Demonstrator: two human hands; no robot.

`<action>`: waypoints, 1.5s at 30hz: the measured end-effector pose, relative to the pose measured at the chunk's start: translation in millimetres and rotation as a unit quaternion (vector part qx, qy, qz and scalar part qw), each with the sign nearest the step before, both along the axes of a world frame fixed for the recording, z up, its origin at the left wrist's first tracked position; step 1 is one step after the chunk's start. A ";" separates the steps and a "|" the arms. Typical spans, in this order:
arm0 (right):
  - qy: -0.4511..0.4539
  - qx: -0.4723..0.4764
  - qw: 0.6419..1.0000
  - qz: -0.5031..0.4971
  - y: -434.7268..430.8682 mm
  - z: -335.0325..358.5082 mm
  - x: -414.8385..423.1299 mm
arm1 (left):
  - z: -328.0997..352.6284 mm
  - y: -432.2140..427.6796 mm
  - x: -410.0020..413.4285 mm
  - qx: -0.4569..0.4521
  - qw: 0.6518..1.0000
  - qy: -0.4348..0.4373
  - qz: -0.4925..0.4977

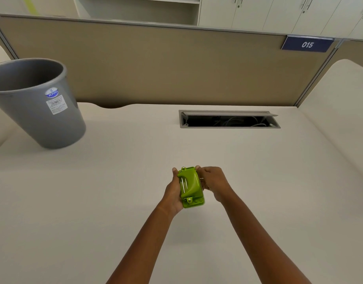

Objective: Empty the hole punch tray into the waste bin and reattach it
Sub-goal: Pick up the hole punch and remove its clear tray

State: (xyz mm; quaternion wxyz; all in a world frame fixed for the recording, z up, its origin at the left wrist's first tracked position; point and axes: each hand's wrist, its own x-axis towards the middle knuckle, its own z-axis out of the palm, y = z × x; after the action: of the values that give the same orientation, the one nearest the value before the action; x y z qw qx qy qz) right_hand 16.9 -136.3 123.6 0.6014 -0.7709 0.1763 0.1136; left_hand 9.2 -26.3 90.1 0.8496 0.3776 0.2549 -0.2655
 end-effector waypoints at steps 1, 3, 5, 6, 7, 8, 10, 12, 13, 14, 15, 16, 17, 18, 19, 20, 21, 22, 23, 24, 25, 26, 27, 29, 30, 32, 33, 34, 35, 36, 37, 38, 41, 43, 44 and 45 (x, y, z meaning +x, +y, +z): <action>0.010 0.012 1.000 0.001 0.0 -0.1 0.0 | 1.1 0.2 -0.1 0.011 1.000 -0.001 -0.004; 0.031 0.058 0.998 -0.011 0.0 0.4 -0.3 | 3.0 0.5 0.1 0.036 0.999 -0.003 -0.010; 0.063 0.121 0.991 -0.017 0.2 3.5 -2.0 | 4.6 1.2 0.1 0.055 0.998 -0.007 -0.013; 0.077 0.159 0.984 -0.020 0.4 5.2 -2.7 | 4.4 1.5 0.5 0.063 0.998 -0.010 -0.015; 0.087 0.194 0.977 -0.028 0.6 7.0 -3.4 | 4.7 1.8 0.9 0.068 0.998 -0.012 -0.016; 0.096 0.221 0.970 -0.040 0.7 7.7 -3.5 | 5.0 2.0 0.9 0.070 0.997 -0.014 -0.017; 0.102 0.235 0.965 -0.057 1.0 7.6 -3.1 | 4.4 2.0 0.9 0.075 0.997 -0.017 -0.020; 0.105 0.217 0.969 -0.063 3.5 7.3 -2.3 | 5.9 2.0 -0.3 0.080 0.996 -0.020 -0.022; 0.107 0.208 0.970 -0.068 4.7 7.0 -1.5 | 6.2 2.1 -0.5 0.079 0.996 -0.025 -0.022; 0.108 0.203 0.970 -0.073 5.8 6.8 -0.7 | 6.3 2.0 -0.1 0.079 0.996 -0.030 -0.023; 0.109 0.200 0.971 -0.078 6.9 6.3 0.2 | 5.4 2.2 0.8 0.079 0.996 -0.034 -0.025; 0.111 0.203 0.969 -0.085 7.7 5.9 1.1 | 4.7 2.2 1.2 0.081 0.996 -0.037 -0.027; 0.116 0.213 0.966 -0.094 8.8 6.0 1.9 | 4.2 2.0 1.7 0.084 0.995 -0.043 -0.028; 0.125 0.234 0.959 -0.103 9.5 5.7 2.9 | 3.4 2.1 1.9 0.090 0.994 -0.050 -0.029; 0.134 0.257 0.951 -0.109 10.1 5.4 3.4 | 1.9 2.1 3.0 0.097 0.993 -0.057 -0.031; 0.141 0.276 0.945 -0.109 10.2 5.3 3.6 | 1.4 2.4 3.7 0.105 0.992 -0.062 -0.031; 0.144 0.283 0.942 -0.104 9.6 5.3 3.2 | 2.5 2.7 3.5 0.112 0.991 -0.064 -0.032; 0.141 0.283 0.944 -0.098 8.9 5.9 2.7 | 3.9 3.0 3.4 0.114 0.991 -0.062 -0.030; 0.133 0.279 0.947 -0.088 8.0 6.8 1.6 | 4.4 3.4 3.4 0.106 0.992 -0.055 -0.027; 0.121 0.274 0.951 -0.073 7.1 8.3 -0.2 | 5.7 4.0 3.5 0.092 0.995 -0.043 -0.018; 0.108 0.269 0.956 -0.055 6.3 10.2 -2.2 | 6.3 4.6 4.3 0.074 0.997 -0.029 -0.004; 0.095 0.262 0.960 -0.035 5.5 11.5 -4.7 | 6.9 5.5 5.5 0.053 0.998 -0.017 0.012; 0.086 0.251 0.964 -0.015 5.0 12.0 -6.9 | 6.5 6.7 8.2 0.028 0.999 -0.009 0.028; 0.074 0.236 0.969 0.016 4.1 10.1 -12.6 | 5.9 9.9 15.2 -0.020 0.998 0.003 0.063; 0.074 0.240 0.968 0.022 3.9 8.5 -15.8 | 5.2 12.3 19.2 -0.041 0.996 0.008 0.079; 0.076 0.269 0.960 0.015 4.7 5.8 -21.6 | 4.3 16.8 26.5 -0.084 0.992 -0.003 0.094; 0.077 0.289 0.954 0.004 5.5 5.4 -23.8 | 3.9 18.7 29.4 -0.102 0.990 -0.017 0.093; 0.078 0.309 0.948 -0.010 6.2 5.5 -25.6 | 4.9 20.4 31.2 -0.116 0.989 -0.031 0.088; 0.081 0.329 0.940 -0.023 6.7 5.7 -26.3 | 5.0 22.1 32.8 -0.123 0.988 -0.042 0.083; 0.086 0.349 0.933 -0.034 6.9 5.9 -26.2 | 5.2 23.3 33.9 -0.127 0.987 -0.053 0.078; 0.092 0.367 0.925 -0.043 6.9 6.6 -25.5 | 4.7 24.1 34.5 -0.129 0.987 -0.063 0.077; 0.098 0.383 0.917 -0.051 6.8 7.9 -24.5 | 4.5 24.4 34.6 -0.132 0.986 -0.072 0.075; 0.105 0.392 0.911 -0.069 6.9 12.9 -21.4 | 3.3 24.2 34.1 -0.135 0.983 -0.099 0.077; 0.107 0.396 0.908 -0.083 6.8 15.6 -20.8 | 3.0 23.1 33.7 -0.141 0.980 -0.114 0.084; 0.109 0.405 0.903 -0.092 6.7 16.5 -20.8 | 2.9 22.5 34.0 -0.148 0.978 -0.117 0.088; 0.113 0.414 0.898 -0.100 6.6 16.8 -21.0 | 3.0 21.9 34.5 -0.151 0.977 -0.119 0.090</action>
State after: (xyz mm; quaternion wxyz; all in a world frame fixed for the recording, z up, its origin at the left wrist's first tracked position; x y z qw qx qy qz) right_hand -4.1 -129.6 140.4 0.8507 -0.4124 0.2558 0.2018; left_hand 43.8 -4.4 93.1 0.9416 0.2490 0.1422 -0.1768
